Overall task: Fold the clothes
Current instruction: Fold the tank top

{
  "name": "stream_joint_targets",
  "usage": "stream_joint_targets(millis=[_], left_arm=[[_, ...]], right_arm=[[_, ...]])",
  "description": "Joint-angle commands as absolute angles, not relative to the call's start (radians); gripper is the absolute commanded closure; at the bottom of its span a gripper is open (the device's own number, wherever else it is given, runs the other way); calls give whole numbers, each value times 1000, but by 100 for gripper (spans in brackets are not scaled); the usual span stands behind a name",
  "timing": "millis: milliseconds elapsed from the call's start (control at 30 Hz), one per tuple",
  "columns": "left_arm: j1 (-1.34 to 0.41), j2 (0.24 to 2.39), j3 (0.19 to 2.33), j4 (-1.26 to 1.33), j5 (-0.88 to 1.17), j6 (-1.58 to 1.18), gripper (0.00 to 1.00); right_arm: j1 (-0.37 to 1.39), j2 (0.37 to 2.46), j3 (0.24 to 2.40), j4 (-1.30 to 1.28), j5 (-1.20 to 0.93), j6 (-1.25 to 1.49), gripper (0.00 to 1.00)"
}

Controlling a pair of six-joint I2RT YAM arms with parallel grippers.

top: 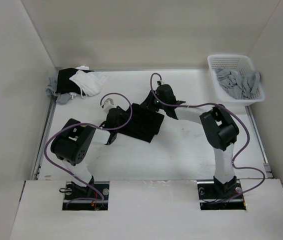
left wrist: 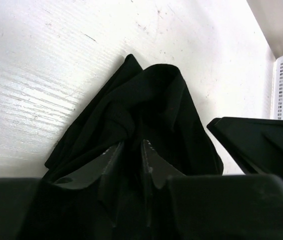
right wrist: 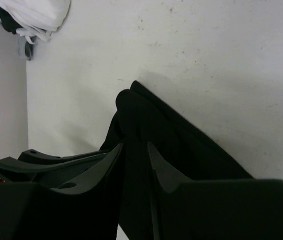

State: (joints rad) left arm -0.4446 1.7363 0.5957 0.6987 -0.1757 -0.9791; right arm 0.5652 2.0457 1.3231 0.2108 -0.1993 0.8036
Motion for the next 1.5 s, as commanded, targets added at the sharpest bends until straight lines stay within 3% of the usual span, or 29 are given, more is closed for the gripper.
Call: stream_joint_targets(millis=[0, 233, 733, 867, 1000, 1200, 1367, 1467], left_arm=[[-442, 1712, 617, 752, -176, -973, 83], [-441, 1681, 572, 779, -178, -992, 95], [-424, 1598, 390, 870, -179, -1081, 95], [-409, 1624, 388, 871, -181, -1117, 90], [-400, 1583, 368, 871, -183, -1131, 78], [-453, 1381, 357, 764, -245, -1051, 79], [-583, 1414, 509, 661, -288, -976, 79], [-585, 1524, 615, 676, -256, -965, 78]], right_arm=[[578, 2051, 1334, 264, -202, 792, 72], [565, 2152, 1419, 247, -213, 801, 80], [536, 2218, 1479, 218, -202, 790, 85], [535, 2200, 1476, 215, -202, 787, 81], [533, 2093, 1408, 233, -210, 784, 68], [516, 1881, 1182, 334, -219, 819, 61], [510, 1822, 1004, 429, -258, 885, 87], [515, 1827, 925, 481, -262, 903, 91]])
